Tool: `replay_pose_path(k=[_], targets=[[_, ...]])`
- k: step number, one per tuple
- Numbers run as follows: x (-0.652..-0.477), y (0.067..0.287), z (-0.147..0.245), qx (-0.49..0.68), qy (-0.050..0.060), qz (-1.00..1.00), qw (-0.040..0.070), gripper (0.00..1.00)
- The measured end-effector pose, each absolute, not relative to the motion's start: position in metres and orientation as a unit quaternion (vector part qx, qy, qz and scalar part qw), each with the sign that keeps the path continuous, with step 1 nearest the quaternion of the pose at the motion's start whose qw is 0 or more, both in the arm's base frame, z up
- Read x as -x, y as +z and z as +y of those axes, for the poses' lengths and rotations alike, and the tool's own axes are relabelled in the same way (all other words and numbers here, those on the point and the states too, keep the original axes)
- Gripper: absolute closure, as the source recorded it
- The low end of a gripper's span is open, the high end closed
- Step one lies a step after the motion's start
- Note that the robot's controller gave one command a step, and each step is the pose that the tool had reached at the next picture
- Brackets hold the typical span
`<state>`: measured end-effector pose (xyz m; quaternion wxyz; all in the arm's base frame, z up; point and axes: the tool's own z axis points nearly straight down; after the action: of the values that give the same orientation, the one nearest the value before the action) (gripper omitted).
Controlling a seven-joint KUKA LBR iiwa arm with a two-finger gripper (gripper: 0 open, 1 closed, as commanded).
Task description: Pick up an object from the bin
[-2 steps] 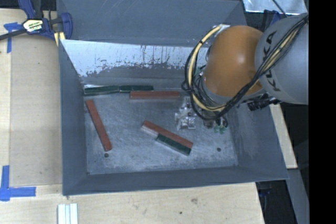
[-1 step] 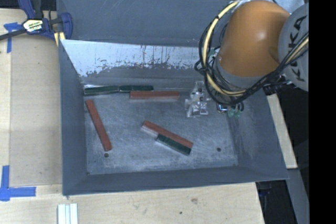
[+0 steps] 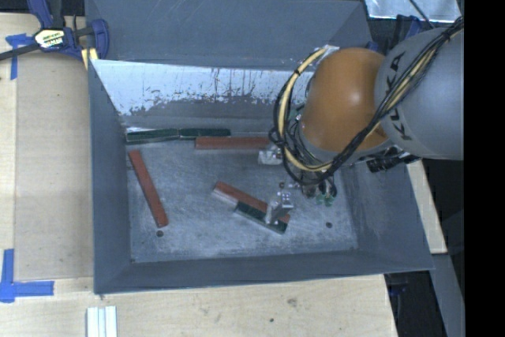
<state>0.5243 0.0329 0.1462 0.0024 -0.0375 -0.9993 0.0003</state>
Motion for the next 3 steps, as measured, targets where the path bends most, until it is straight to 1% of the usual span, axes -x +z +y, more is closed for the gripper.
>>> replay_pose_path(k=[1,2,3], targets=[[-0.526,0.150,0.033,0.037,0.000,-0.999,-0.001,0.00],[-0.527,0.078,0.053,0.049,-0.001,-0.999,-0.011,1.00],[-0.527,0.078,0.053,0.049,-0.001,-0.999,-0.011,1.00]])
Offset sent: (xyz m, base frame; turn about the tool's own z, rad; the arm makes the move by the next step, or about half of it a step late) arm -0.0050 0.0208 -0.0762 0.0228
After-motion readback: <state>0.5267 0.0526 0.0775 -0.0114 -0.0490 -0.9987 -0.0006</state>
